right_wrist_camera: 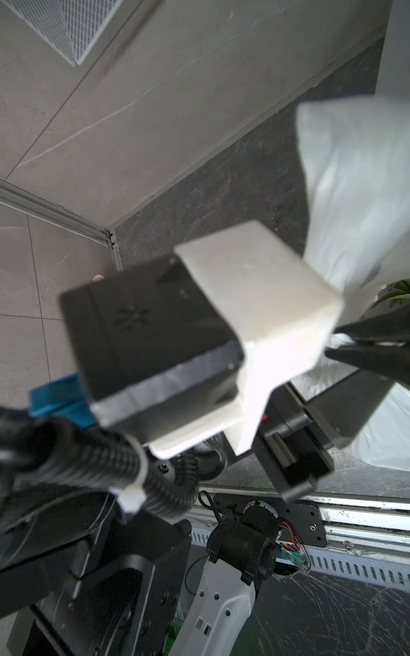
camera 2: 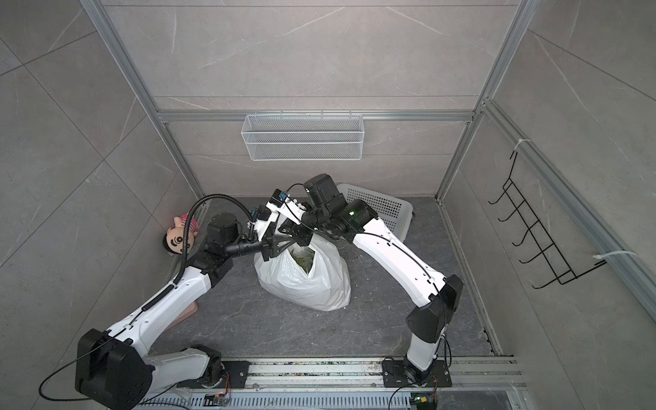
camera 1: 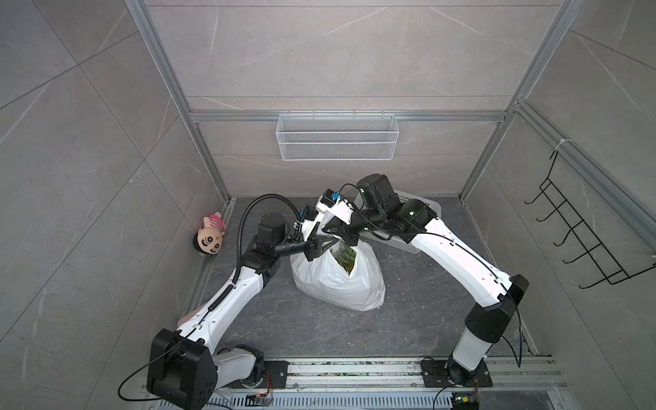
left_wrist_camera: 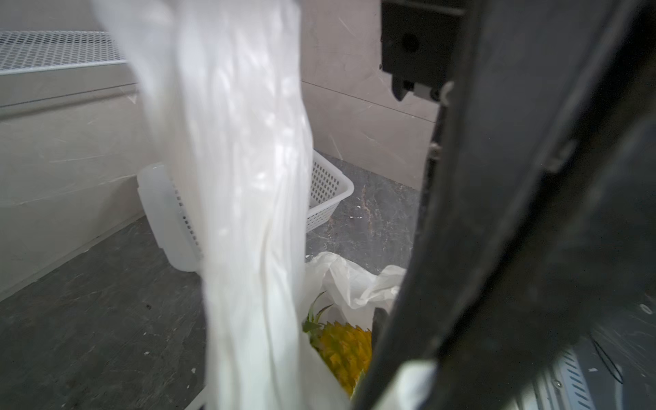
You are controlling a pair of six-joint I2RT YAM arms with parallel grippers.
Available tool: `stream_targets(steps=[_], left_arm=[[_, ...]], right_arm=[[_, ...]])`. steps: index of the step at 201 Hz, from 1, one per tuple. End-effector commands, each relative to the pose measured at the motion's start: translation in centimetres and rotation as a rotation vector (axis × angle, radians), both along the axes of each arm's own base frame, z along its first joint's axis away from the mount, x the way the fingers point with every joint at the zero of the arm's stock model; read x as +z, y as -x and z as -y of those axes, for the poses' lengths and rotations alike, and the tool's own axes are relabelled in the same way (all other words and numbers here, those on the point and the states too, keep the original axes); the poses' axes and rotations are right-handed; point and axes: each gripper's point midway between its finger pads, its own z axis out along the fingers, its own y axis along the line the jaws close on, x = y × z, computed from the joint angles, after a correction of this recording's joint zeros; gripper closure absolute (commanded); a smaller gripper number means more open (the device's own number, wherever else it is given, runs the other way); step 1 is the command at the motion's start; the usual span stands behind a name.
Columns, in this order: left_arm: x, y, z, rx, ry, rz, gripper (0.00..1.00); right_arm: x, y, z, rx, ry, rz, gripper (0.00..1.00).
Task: Place the pineapple into a plastic bag & tie a knot
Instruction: Cross the plastic bag at the center of the board.
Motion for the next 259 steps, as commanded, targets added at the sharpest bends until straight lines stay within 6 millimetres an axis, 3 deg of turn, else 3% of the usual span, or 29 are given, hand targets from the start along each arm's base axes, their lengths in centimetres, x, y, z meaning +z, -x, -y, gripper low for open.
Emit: stream_targets(steps=[1, 18, 96, 168, 184, 226, 259], left_arm=[[2.7, 1.7, 0.5, -0.097, 0.068, 0.078, 0.47], [3.1, 1.5, 0.6, -0.093, 0.085, 0.065, 0.37], [3.4, -0.6, 0.6, -0.016, 0.102, 0.029, 0.35], [3.7, -0.2, 0.8, -0.042, 0.16, 0.043, 0.31], [3.1, -0.6, 0.7, -0.025, 0.147, 0.027, 0.37], [2.2, -0.4, 0.5, -0.013, 0.107, 0.03, 0.76], [2.3, -0.1, 0.3, -0.011, 0.103, 0.047, 0.9]], right_arm=[[1.0, 0.2, -0.5, 0.002, -0.034, 0.001, 1.0], [0.7, 0.3, -0.7, 0.007, -0.034, -0.012, 1.0], [0.7, 0.6, -1.0, 0.025, -0.054, -0.041, 1.0], [0.7, 0.4, -1.1, 0.008, -0.06, -0.045, 1.0], [0.7, 0.3, -1.1, 0.008, -0.061, -0.043, 1.0], [0.7, 0.1, -0.9, -0.009, -0.051, -0.031, 1.0], [0.6, 0.1, -0.8, -0.01, -0.047, -0.03, 1.0]])
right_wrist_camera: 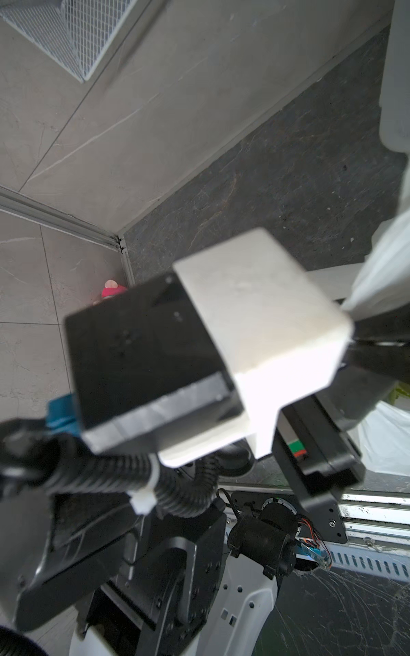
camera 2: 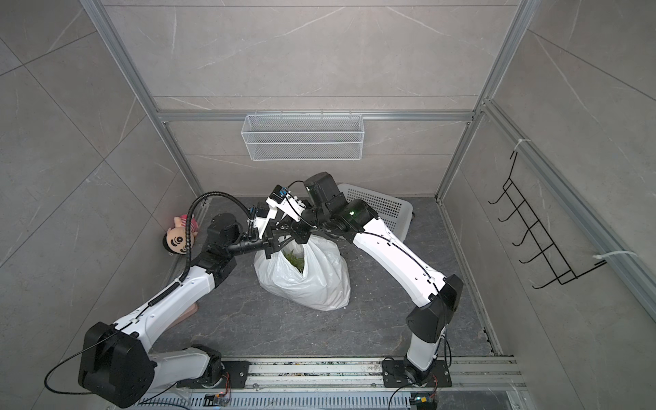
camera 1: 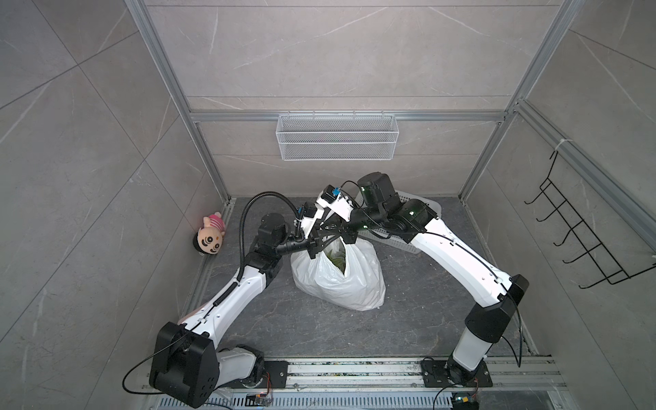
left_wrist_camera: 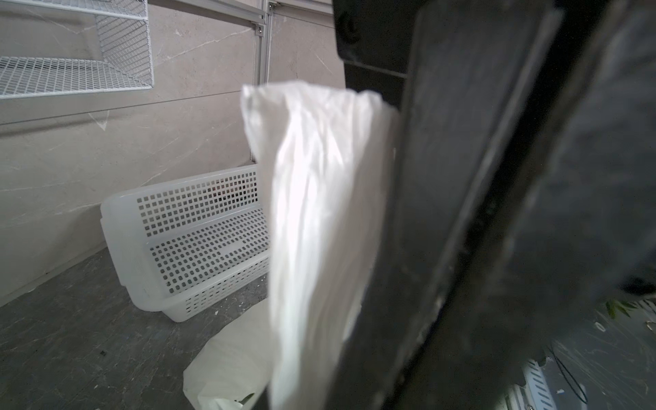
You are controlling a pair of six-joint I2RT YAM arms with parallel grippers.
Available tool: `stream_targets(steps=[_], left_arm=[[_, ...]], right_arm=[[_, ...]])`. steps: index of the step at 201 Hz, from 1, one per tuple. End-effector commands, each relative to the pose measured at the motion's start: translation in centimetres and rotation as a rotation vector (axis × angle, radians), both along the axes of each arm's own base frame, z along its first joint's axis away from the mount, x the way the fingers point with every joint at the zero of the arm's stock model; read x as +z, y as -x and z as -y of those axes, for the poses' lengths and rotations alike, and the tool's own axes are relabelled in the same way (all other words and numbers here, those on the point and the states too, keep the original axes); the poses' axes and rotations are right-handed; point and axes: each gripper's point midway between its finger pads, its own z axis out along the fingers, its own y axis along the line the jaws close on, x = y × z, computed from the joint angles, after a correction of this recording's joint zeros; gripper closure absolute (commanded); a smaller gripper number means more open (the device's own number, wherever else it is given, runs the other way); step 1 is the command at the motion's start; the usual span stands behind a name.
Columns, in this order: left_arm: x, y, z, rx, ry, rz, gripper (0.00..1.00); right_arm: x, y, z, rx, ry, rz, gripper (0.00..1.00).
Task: Place the pineapple into a plastic bag & tie a knot
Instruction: Cross the plastic bag at the center of the board.
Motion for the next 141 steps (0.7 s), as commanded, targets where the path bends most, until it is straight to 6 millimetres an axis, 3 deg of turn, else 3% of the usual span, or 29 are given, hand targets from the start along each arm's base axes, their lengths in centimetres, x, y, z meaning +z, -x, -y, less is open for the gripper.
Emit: stream_targets(steps=[1, 31, 49, 89, 115, 141], left_arm=[[1.3, 0.4, -0.3, 0.01, 0.006, 0.068, 0.9], [1.4, 0.6, -0.4, 0.009, 0.001, 0.079, 1.0], [1.4, 0.7, -0.5, 0.01, -0.003, 0.086, 1.0], [1.0, 0.7, -0.5, 0.015, -0.015, 0.083, 1.0], [0.7, 0.7, -0.5, 0.013, -0.02, 0.079, 1.0], [0.8, 1.1, -0.5, -0.005, -0.022, 0.085, 1.0]], right_arm=[[-0.2, 0.4, -0.4, 0.013, -0.007, -0.016, 1.0], [-0.1, 0.5, -0.2, 0.008, 0.001, -0.015, 1.0], [0.3, 0.8, 0.1, 0.006, -0.005, -0.017, 1.0], [2.7, 0.3, 2.3, -0.13, -0.075, 0.012, 0.6], [4.0, 0.5, 4.8, -0.2, -0.162, 0.004, 0.46], [4.1, -0.7, 6.3, -0.292, -0.231, -0.072, 0.38]])
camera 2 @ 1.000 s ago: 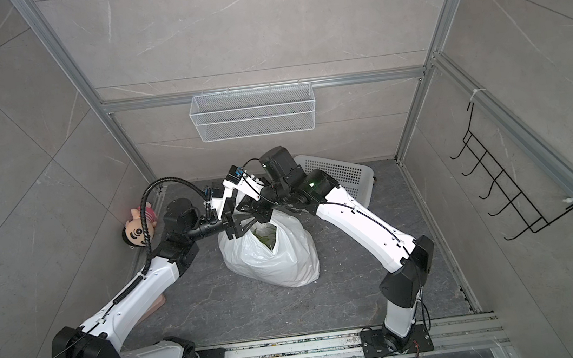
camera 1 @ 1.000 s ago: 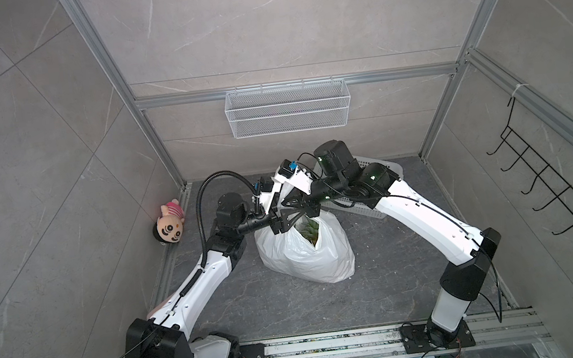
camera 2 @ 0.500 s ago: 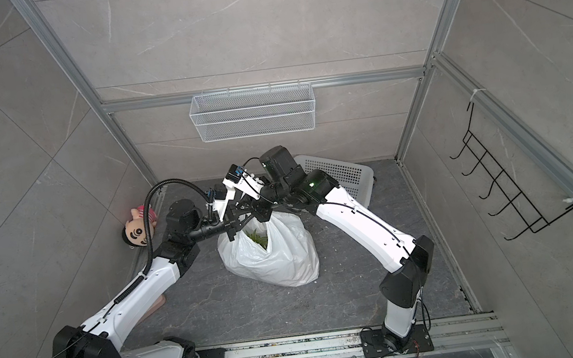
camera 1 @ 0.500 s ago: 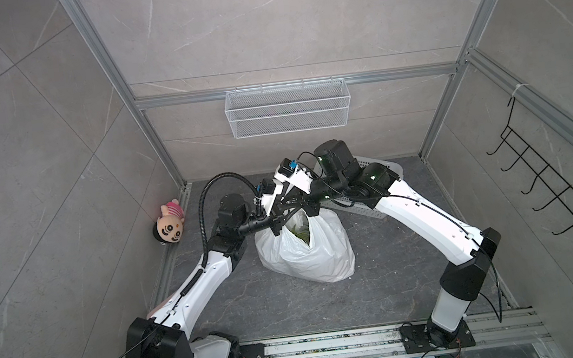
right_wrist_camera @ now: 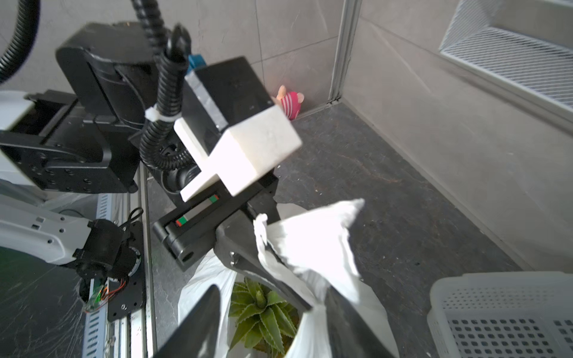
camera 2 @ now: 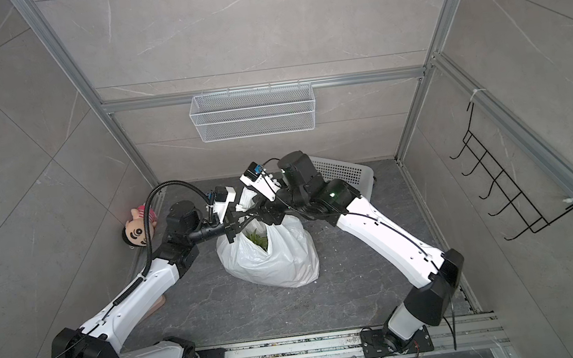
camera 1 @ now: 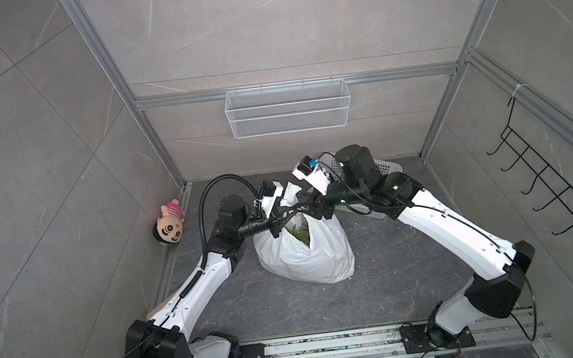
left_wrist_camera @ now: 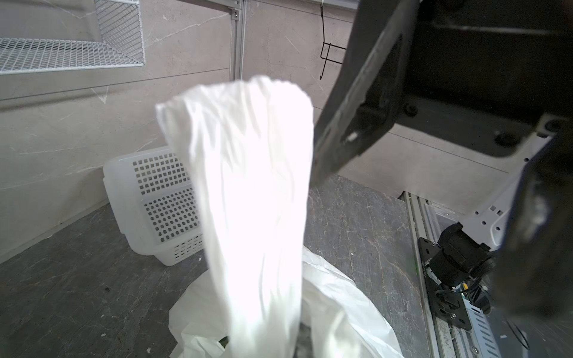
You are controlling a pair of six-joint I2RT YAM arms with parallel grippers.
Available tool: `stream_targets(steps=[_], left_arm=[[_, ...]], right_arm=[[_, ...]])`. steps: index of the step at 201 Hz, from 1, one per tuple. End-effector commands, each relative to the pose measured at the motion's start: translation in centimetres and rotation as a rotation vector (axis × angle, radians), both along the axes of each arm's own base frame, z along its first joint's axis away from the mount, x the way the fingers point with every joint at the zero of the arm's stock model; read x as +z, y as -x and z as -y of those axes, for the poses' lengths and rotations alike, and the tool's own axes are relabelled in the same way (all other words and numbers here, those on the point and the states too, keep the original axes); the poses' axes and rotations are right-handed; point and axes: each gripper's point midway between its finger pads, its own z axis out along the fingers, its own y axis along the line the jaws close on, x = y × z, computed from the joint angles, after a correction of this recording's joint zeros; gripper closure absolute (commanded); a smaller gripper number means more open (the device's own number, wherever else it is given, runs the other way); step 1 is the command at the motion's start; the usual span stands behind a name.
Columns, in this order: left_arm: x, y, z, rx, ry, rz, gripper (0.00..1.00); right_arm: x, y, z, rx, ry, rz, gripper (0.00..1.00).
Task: Place the pineapple into a plastic bag & tie a knot
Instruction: Cross the plastic bag at the center of the board.
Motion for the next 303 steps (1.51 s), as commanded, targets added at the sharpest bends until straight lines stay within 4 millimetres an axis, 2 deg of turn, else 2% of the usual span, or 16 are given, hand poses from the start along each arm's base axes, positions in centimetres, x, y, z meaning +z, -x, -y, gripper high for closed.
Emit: stream_targets(steps=[1, 23, 51, 87, 99, 116, 130, 157, 193, 213, 269, 303], left_arm=[[1.7, 0.9, -0.1, -0.025, 0.012, 0.079, 1.0], [1.8, 1.2, -0.1, -0.038, 0.012, 0.084, 1.0], [1.7, 1.1, -0.1, -0.038, 0.012, 0.082, 1.0], [1.7, 1.2, -0.1, -0.038, 0.01, 0.081, 1.0], [1.8, 1.2, -0.1, -0.038, 0.011, 0.083, 1.0], [1.7, 1.2, -0.2, -0.03, 0.01, 0.08, 1.0], [1.7, 1.2, -0.3, -0.022, 0.006, 0.077, 1.0], [1.5, 1.4, -0.5, -0.016, 0.004, 0.055, 1.0], [1.5, 1.8, -0.4, -0.041, 0.018, 0.03, 0.87], [1.6, 1.7, -0.3, -0.049, 0.022, 0.023, 0.83], [1.7, 2.0, -0.2, -0.07, 0.019, 0.029, 0.81], [2.0, 1.7, -0.4, -0.036, 0.021, 0.046, 0.84]], right_arm=[[2.5, -1.4, 1.1, -0.103, -0.129, -0.026, 0.37], [2.0, -2.7, 0.4, -0.136, -0.145, -0.109, 0.35], [2.3, -3.2, -1.5, -0.086, -0.159, -0.173, 0.34], [1.6, -3.4, -2.8, -0.032, -0.128, -0.221, 0.41], [1.3, -3.3, -2.9, -0.021, -0.115, -0.232, 0.55], [1.1, -3.5, -2.5, -0.039, -0.102, -0.222, 0.87], [1.2, -3.5, -1.8, -0.057, -0.099, -0.196, 1.0], [1.6, -3.4, -0.3, -0.096, -0.119, -0.171, 1.0], [1.1, -2.9, 0.1, -0.103, -0.141, -0.182, 1.0], [0.7, -2.9, 0.6, -0.126, -0.136, -0.168, 1.0], [0.0, -2.6, 1.1, -0.134, -0.135, -0.174, 1.0], [-0.1, -2.8, 1.3, -0.151, -0.127, -0.167, 1.0]])
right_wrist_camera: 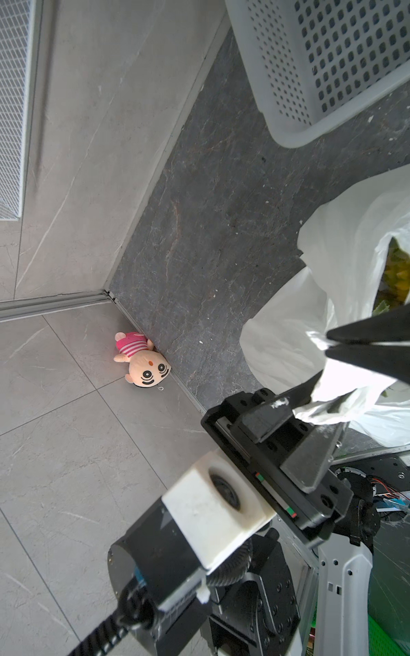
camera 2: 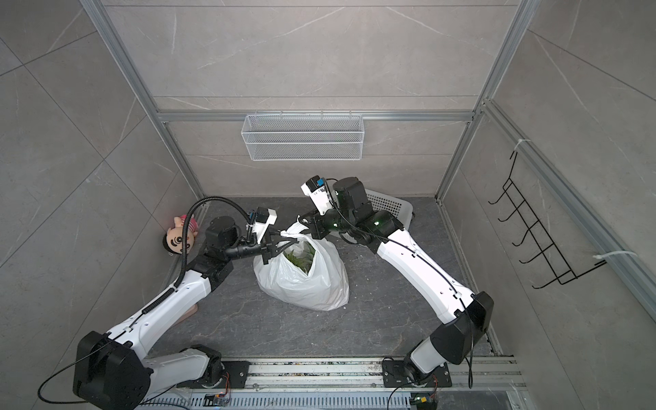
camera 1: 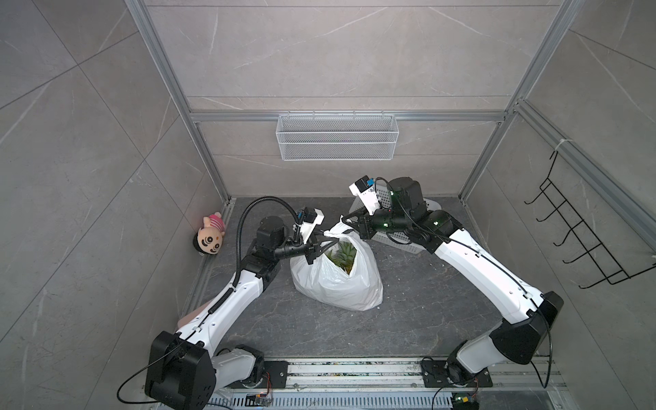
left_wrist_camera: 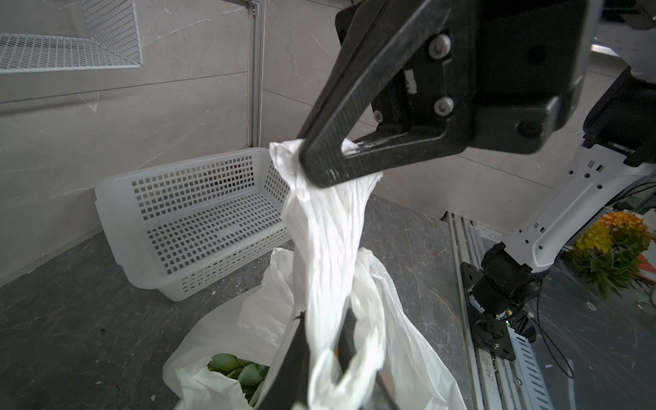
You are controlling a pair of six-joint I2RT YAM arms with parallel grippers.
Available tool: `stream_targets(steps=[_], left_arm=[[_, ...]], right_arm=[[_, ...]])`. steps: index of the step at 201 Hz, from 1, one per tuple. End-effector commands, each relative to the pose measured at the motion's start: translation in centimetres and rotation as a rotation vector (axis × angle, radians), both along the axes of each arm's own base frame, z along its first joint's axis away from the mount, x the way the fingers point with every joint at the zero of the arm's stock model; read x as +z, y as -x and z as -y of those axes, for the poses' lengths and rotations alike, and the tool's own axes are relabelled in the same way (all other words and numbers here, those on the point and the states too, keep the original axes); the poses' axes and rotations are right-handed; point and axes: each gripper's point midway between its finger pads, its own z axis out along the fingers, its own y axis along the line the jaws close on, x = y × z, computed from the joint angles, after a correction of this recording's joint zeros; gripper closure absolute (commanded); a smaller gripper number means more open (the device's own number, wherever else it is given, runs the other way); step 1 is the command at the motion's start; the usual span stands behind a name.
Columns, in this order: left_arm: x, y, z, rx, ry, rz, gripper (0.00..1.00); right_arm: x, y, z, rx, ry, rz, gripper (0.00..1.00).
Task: Place the pineapple into a plastic bag & tie a knot
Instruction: Cross the plastic bag at the center of the board.
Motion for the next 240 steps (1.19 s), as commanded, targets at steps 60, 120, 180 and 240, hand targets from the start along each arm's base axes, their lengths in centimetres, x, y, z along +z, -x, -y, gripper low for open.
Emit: stream_targets(steps=[60, 120, 180, 240], left_arm=[[2.9, -0.4, -1.0, 0.086, 0.052, 0.081, 0.9], [3.3, 0.2, -0.8, 0.035, 0.04, 0.036, 1.0], [3.2, -0.6, -0.6, 0.034, 0.024, -0.006, 1.0], [2.9, -0.1, -0.5, 0.004, -0.021, -0.003, 1.0]], right_arm=[[0.6, 0.4, 2.0, -0.062, 0.007, 0.063, 1.0], [1.0, 4.8, 2.4, 0.084, -0.056, 0.104, 1.0], [-2.1, 10.0, 0.2, 0.29, -0.047, 0.069, 1.0], [-8.0, 8.2, -2.4, 0.286, 0.082, 0.052, 1.0]])
